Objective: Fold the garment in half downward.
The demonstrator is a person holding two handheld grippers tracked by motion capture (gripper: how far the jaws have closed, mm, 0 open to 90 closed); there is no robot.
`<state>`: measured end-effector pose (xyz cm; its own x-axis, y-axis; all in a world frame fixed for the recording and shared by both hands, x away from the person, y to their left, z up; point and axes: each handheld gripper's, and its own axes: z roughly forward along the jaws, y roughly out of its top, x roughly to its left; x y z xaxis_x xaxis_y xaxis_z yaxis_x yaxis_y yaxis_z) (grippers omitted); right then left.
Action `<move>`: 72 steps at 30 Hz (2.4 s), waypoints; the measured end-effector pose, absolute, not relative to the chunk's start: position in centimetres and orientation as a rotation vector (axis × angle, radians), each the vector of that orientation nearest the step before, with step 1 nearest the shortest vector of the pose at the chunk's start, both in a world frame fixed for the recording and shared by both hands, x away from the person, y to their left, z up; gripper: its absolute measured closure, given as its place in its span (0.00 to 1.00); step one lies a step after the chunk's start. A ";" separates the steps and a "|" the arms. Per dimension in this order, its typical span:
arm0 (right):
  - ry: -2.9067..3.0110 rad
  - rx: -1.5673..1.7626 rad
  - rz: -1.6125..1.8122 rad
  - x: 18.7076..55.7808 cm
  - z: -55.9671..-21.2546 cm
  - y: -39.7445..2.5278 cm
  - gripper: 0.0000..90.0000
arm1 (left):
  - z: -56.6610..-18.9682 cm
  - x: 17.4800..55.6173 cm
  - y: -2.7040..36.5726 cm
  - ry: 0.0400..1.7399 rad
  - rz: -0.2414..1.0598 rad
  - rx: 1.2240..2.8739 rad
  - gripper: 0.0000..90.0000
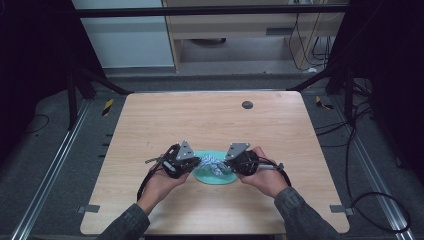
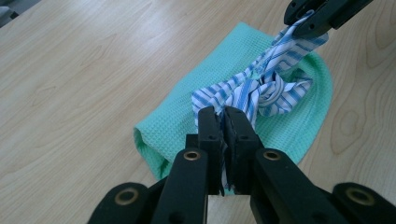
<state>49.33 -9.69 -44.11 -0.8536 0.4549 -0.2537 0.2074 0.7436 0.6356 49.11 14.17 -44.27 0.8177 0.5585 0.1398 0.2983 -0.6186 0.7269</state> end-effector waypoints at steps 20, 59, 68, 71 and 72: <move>2.583 0.475 0.865 47.7 -44.9 -9.6 0.90 | -45.3 47.8 14.5 0.626 0.446 2.258 0.95; 2.605 0.458 0.893 45.4 -46.4 -9.5 0.94 | -47.4 45.3 15.5 0.641 0.396 2.217 0.94; 2.604 0.456 0.894 45.1 -46.7 -9.7 0.94 | -47.6 45.2 15.7 0.644 0.393 2.218 0.99; 2.604 0.458 0.897 45.0 -46.7 -9.7 0.93 | -47.5 45.0 15.8 0.648 0.408 2.207 0.97; 2.606 0.458 0.902 45.0 -46.7 -9.8 0.92 | -47.5 44.9 15.9 0.656 0.426 2.197 0.90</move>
